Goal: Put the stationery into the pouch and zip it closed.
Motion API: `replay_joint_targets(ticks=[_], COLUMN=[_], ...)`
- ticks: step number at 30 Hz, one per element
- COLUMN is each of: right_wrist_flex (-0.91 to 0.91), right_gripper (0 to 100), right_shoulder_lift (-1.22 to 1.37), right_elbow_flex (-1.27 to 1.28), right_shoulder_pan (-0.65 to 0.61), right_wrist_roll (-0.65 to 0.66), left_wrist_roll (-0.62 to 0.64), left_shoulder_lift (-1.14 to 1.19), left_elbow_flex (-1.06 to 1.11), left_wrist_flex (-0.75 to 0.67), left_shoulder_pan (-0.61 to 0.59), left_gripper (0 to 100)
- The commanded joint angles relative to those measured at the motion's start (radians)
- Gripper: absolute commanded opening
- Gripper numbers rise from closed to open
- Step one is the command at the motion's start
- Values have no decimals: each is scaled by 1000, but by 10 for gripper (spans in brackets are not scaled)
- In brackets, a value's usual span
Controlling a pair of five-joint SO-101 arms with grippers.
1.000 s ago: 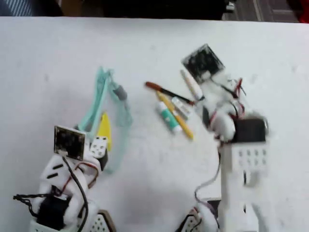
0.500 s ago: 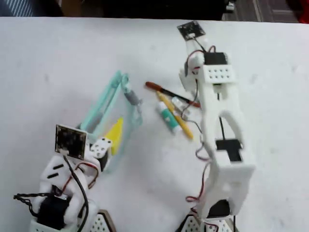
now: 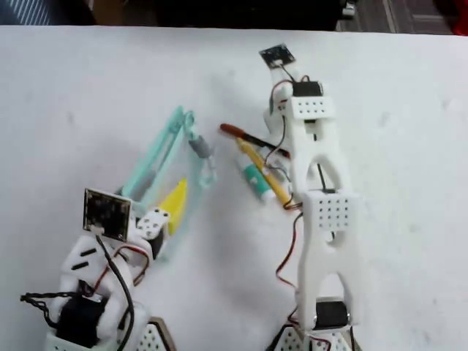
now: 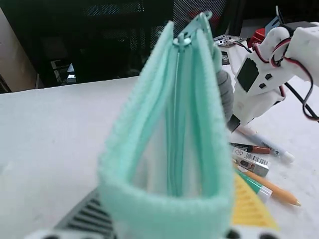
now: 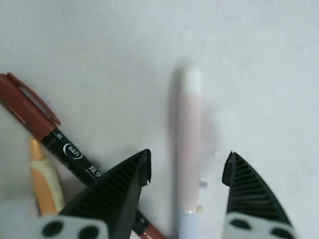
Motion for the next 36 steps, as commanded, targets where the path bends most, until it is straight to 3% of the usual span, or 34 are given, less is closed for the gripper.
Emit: replay_joint_targets(ticks=[1,5,10,13,36], right_wrist_flex=[25,64,64,85,171], right_gripper=[223,204,6,44,16], right_shoulder_lift=[38,120,199,219,220], right_elbow_flex=[-126,-198,-255,-287,-385], right_shoulder_pan=[-1,1,1,2,2], right_wrist_roll=[-11,-11,-11,-11,-11], left_wrist_roll=[9,9,71,92,95], left_shoulder_lift=[1,1,1,1,1], left_elbow_flex=[-11,-11,-9,-6,-2], left_wrist_flex=[6,2,2,2,8], left_shoulder_pan=[2,2,2,1,-4], left_gripper=[211,211,211,211,211])
